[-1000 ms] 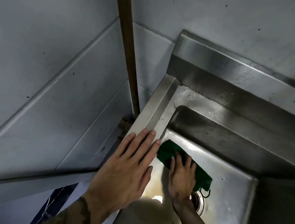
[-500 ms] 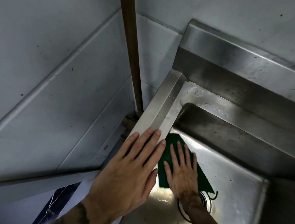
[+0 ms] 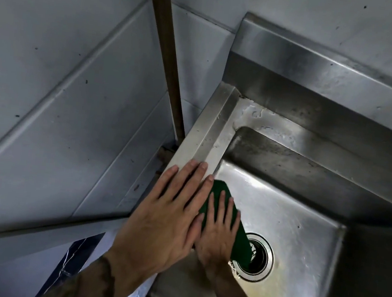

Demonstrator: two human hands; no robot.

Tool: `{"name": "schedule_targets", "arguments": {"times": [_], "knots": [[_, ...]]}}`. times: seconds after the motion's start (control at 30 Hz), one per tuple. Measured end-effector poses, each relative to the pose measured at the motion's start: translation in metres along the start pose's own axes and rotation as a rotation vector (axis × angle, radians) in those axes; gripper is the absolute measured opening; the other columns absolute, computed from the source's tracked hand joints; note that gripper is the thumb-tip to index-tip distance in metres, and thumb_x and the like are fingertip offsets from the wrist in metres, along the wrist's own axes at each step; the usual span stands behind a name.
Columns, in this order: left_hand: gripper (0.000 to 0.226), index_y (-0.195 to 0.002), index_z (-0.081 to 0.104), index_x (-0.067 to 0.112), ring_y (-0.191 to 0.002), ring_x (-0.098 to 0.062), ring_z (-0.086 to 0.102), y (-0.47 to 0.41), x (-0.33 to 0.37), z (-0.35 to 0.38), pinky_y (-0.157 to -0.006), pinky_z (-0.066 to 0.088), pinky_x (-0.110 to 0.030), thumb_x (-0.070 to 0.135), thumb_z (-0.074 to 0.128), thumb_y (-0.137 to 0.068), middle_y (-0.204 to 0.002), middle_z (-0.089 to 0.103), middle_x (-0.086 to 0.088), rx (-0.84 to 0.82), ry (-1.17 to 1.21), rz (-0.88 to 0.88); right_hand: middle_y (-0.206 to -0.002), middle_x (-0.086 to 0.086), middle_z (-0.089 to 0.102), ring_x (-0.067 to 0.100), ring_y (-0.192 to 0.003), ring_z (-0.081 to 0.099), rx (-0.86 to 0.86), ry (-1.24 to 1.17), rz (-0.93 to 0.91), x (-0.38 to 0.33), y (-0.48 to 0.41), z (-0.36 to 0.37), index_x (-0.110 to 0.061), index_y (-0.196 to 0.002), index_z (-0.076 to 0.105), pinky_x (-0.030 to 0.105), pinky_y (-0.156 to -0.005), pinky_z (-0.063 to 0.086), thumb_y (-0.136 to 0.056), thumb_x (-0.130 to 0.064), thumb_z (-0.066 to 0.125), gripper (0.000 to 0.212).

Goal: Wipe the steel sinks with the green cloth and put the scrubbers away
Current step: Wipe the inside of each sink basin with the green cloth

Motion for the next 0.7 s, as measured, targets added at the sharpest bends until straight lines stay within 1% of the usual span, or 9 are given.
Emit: {"name": "schedule_targets", "arguments": {"times": [0.1, 0.2, 0.23, 0.33, 0.37, 0.47, 0.53, 0.6, 0.7], "knots": [[0.064, -0.165, 0.027, 0.009, -0.163, -0.032, 0.018, 0.000, 0.000, 0.000, -0.133, 0.015, -0.051, 0.042, 0.035, -0.110, -0.173, 0.024, -0.017, 0.007, 0.000, -0.003, -0.172, 0.009, 0.003, 0.029, -0.159, -0.005, 0.000, 0.053, 0.003, 0.000, -0.021, -0.004, -0.019, -0.163, 0.010, 0.058, -0.126, 0.008, -0.104, -0.051, 0.018, 0.068], [0.064, -0.165, 0.024, 0.010, -0.163, -0.033, 0.019, 0.001, -0.001, 0.001, -0.132, 0.019, -0.052, 0.042, 0.032, -0.110, -0.173, 0.023, -0.017, 0.012, -0.008, 0.009, -0.172, 0.010, 0.005, 0.030, -0.159, -0.001, -0.007, 0.030, -0.018, -0.005, -0.001, 0.004, -0.018, -0.163, 0.014, 0.057, -0.126, 0.008, -0.104, -0.052, 0.008, 0.068], [0.064, -0.165, 0.023, 0.010, -0.163, -0.033, 0.019, 0.001, -0.001, 0.000, -0.132, 0.019, -0.053, 0.042, 0.031, -0.111, -0.173, 0.023, -0.018, 0.015, -0.004, 0.009, -0.171, 0.011, 0.009, 0.030, -0.159, 0.003, -0.018, 0.027, -0.050, -0.008, 0.014, 0.009, -0.018, -0.162, 0.018, 0.057, -0.126, 0.010, -0.104, -0.052, 0.012, 0.068], [0.065, -0.166, 0.023, 0.008, -0.163, -0.033, 0.018, 0.002, 0.001, -0.003, -0.132, 0.021, -0.053, 0.042, 0.032, -0.111, -0.174, 0.023, -0.018, 0.017, 0.011, 0.001, -0.170, 0.011, 0.018, 0.031, -0.158, 0.012, -0.053, 0.036, -0.211, -0.009, 0.076, 0.030, -0.019, -0.160, 0.028, 0.059, -0.123, 0.020, -0.102, -0.052, 0.039, 0.068], [0.065, -0.166, 0.023, 0.008, -0.164, -0.033, 0.018, 0.003, 0.002, -0.005, -0.132, 0.022, -0.053, 0.042, 0.033, -0.111, -0.174, 0.023, -0.018, 0.023, 0.013, -0.001, -0.170, 0.010, 0.018, 0.032, -0.157, 0.014, -0.070, 0.045, -0.272, -0.007, 0.094, 0.034, -0.020, -0.160, 0.030, 0.059, -0.122, 0.022, -0.101, -0.052, 0.043, 0.068], [0.066, -0.166, 0.023, 0.007, -0.164, -0.033, 0.018, 0.002, 0.002, -0.007, -0.131, 0.023, -0.053, 0.040, 0.035, -0.111, -0.174, 0.023, -0.018, 0.040, 0.021, -0.004, -0.169, 0.008, 0.019, 0.033, -0.155, 0.022, -0.103, 0.096, -0.417, -0.002, 0.126, 0.040, -0.023, -0.159, 0.030, 0.057, -0.119, 0.021, -0.099, -0.053, 0.046, 0.069], [0.065, -0.166, 0.023, 0.007, -0.164, -0.033, 0.017, 0.003, 0.002, -0.007, -0.131, 0.022, -0.053, 0.040, 0.034, -0.111, -0.174, 0.023, -0.017, 0.045, 0.024, -0.005, -0.169, 0.007, 0.021, 0.032, -0.155, 0.022, -0.112, 0.101, -0.421, -0.001, 0.126, 0.038, -0.024, -0.159, 0.030, 0.056, -0.120, 0.019, -0.099, -0.053, 0.046, 0.069], [0.066, -0.166, 0.021, 0.007, -0.164, -0.032, 0.016, 0.003, 0.002, -0.006, -0.132, 0.022, -0.053, 0.041, 0.033, -0.111, -0.175, 0.022, -0.017, 0.048, 0.016, -0.003, -0.169, 0.006, 0.022, 0.031, -0.157, 0.017, -0.116, 0.091, -0.410, -0.004, 0.114, 0.036, -0.025, -0.160, 0.029, 0.057, -0.122, 0.019, -0.099, -0.054, 0.046, 0.069], [0.066, -0.167, 0.019, 0.007, -0.165, -0.033, 0.013, 0.004, 0.002, -0.005, -0.133, 0.019, -0.053, 0.043, 0.030, -0.112, -0.175, 0.019, -0.018, 0.049, 0.003, 0.005, -0.169, 0.006, 0.022, 0.030, -0.157, 0.014, -0.146, 0.095, -0.438, -0.009, 0.100, 0.034, -0.025, -0.160, 0.027, 0.059, -0.123, 0.022, -0.099, -0.055, 0.045, 0.070]]}}
Point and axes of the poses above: each hand's wrist, its own y-axis away from the middle knuckle, its own z-axis out of the palm, x = y × z, the point moved 8 cm from there along -y, towards the middle knuckle
